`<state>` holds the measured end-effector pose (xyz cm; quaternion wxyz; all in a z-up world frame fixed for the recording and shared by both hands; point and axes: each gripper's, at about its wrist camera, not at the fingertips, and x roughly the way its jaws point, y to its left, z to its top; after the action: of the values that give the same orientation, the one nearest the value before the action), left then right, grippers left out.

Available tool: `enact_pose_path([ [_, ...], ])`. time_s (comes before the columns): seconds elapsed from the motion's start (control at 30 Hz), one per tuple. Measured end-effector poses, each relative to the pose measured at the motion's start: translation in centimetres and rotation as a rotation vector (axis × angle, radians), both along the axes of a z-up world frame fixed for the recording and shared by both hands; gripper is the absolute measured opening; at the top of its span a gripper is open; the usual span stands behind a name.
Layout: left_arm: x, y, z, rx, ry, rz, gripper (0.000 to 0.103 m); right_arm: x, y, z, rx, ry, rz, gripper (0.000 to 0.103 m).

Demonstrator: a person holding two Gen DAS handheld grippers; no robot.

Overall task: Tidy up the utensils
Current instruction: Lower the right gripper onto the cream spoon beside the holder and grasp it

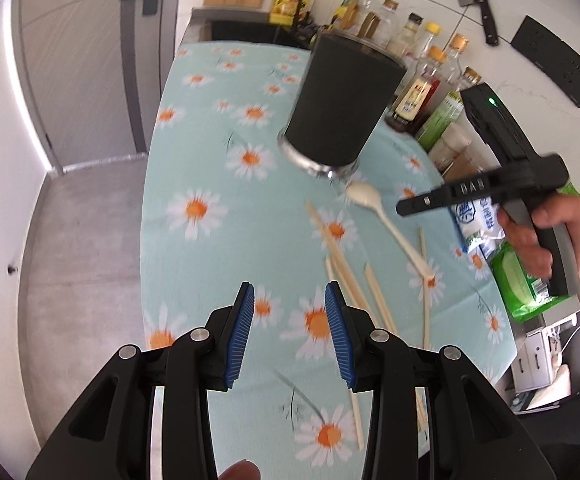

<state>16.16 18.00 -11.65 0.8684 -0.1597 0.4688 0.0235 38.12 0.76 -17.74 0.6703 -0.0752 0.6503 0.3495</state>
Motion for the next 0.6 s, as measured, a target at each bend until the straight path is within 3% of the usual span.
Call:
enact_pose_path([
  [0.23,-1.8,-0.4,-2.1,-0.047,0.044,0.024,0.036,0.4,1.1,-1.9,-0.078,-0.015,0.058,0.022],
  [0.6,-2.3,-1.8,-3.3,-0.085,0.07,0.026,0.036,1.5,2.9,-2.8,-0.113,-0.025,0.137,0.022],
])
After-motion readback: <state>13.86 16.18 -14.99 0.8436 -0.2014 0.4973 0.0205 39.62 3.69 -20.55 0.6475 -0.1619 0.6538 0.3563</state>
